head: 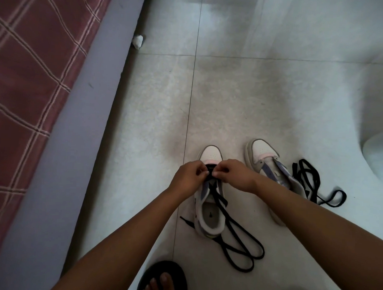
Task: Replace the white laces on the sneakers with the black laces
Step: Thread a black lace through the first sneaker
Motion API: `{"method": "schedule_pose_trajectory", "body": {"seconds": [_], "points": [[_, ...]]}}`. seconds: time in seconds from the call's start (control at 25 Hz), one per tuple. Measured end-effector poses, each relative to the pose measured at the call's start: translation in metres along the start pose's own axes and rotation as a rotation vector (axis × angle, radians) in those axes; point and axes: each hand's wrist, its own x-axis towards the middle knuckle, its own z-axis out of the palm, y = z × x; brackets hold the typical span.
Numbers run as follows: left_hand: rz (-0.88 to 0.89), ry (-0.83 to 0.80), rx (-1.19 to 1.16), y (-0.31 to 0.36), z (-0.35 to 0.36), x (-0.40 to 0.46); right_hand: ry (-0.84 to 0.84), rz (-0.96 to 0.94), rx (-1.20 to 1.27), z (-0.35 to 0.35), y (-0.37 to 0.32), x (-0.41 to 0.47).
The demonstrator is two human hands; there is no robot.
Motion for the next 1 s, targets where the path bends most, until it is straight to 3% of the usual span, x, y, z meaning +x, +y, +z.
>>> {"method": "schedule_pose_trajectory", "body": {"seconds": [0.24, 0.6, 0.72, 0.84, 1.0], "points": [[0.197, -0.119, 0.250, -0.004, -0.004, 0.003, -0.051, -0.046, -0.123, -0.001, 0.004, -0.001], [0.223, -0.199, 0.530, -0.001, -0.006, 0.010, -0.079, -0.016, 0.090, 0.001, 0.011, -0.007], [0.213, -0.257, 0.470, -0.003, -0.010, 0.016, -0.051, -0.035, 0.102, 0.003, 0.014, -0.010], [0.159, -0.285, 0.256, -0.007, -0.012, 0.018, -0.052, -0.045, 0.195, 0.008, 0.018, -0.014], [0.157, -0.204, 0.114, -0.008, -0.004, 0.006, -0.025, 0.051, 0.390, 0.020, 0.023, -0.019]]}}
